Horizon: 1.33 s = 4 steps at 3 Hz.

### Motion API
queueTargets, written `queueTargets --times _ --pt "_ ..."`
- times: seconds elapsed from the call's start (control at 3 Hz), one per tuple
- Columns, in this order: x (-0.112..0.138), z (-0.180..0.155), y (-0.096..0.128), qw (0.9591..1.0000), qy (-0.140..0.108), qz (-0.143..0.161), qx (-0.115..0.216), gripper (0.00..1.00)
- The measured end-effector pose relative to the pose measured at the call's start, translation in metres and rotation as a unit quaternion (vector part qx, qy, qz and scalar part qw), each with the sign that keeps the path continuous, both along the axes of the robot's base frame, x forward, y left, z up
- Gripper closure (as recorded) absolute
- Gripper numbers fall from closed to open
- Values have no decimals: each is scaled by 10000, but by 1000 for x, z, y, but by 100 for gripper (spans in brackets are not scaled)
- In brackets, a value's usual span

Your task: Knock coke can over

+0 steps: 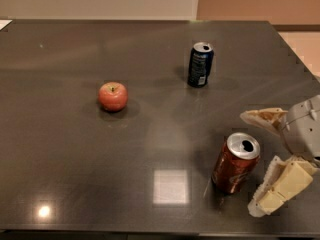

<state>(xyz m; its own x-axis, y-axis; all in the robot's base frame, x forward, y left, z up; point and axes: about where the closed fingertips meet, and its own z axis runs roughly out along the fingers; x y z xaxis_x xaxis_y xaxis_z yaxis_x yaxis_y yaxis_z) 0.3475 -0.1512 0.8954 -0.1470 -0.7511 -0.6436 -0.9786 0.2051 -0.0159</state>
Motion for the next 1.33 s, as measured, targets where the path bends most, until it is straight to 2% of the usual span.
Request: queueTargets --times 0.33,0.67,1.33 --pt "-4 -6 5 10000 56 -12 58 0" --pt "-5 -10 10 9999 94 -37 81 17" --pt "1 -9 10 9999 147 -79 -26 64"
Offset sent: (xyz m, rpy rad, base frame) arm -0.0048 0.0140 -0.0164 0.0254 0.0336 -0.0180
